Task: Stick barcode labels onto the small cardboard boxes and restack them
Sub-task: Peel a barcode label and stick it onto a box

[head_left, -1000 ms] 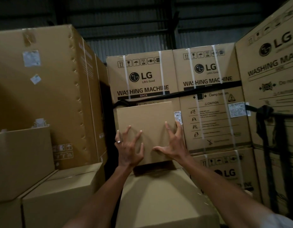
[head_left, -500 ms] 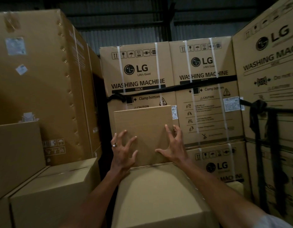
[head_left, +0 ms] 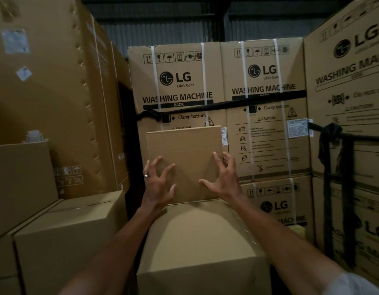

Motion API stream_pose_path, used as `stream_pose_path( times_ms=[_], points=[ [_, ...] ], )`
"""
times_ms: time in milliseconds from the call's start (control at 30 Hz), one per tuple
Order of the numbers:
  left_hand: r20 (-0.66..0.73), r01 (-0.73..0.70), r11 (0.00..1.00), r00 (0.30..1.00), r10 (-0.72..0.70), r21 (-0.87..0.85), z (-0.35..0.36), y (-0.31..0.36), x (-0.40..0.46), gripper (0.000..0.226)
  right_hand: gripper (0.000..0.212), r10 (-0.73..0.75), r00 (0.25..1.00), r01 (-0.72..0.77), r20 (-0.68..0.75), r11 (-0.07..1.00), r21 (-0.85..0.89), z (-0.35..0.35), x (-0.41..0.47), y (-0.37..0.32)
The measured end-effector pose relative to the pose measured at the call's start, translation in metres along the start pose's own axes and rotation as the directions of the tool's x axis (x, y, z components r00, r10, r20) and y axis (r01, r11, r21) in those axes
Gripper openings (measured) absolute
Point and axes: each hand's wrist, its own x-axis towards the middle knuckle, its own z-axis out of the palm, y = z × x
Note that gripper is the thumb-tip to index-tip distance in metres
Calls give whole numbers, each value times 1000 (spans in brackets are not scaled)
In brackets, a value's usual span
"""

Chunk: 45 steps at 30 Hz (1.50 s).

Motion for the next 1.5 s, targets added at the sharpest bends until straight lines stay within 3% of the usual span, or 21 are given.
stream_pose_path(
  times_ms=[267, 400, 500, 733, 1033, 1233, 1500],
  points=[
    [40, 45, 993, 998, -50, 111, -13, 14, -4, 76, 94, -37, 995, 55, 94, 978, -202, -7, -4, -25],
    [41, 25, 992, 999, -30, 125, -26, 24, -8, 76, 62, -128, 986, 141, 109, 981, -130, -9, -5, -54],
    [52, 4, 988, 999, -12, 153, -40, 27, -12, 75, 54, -180, 975, 188, 133, 981, -49, -11, -11, -82],
    [59, -7, 978, 998, -5, 210, -87, 19, -47, 70, 57, -266, 937, 243, 226, 962, 128, 7, -42, -136],
    [145, 166, 921, 962, -230, 353, -161, -20, -127, 70, 56, -251, 891, 151, 378, 950, 273, 31, -84, -201],
    [168, 256, 865, 919, -356, 431, -206, -59, -169, 75, 56, -315, 821, 200, 476, 940, 276, 34, -106, -244],
    [258, 212, 868, 899, -353, 449, -221, -123, -194, 75, 59, -287, 752, 235, 593, 958, 166, 76, -121, -291]
  ],
)
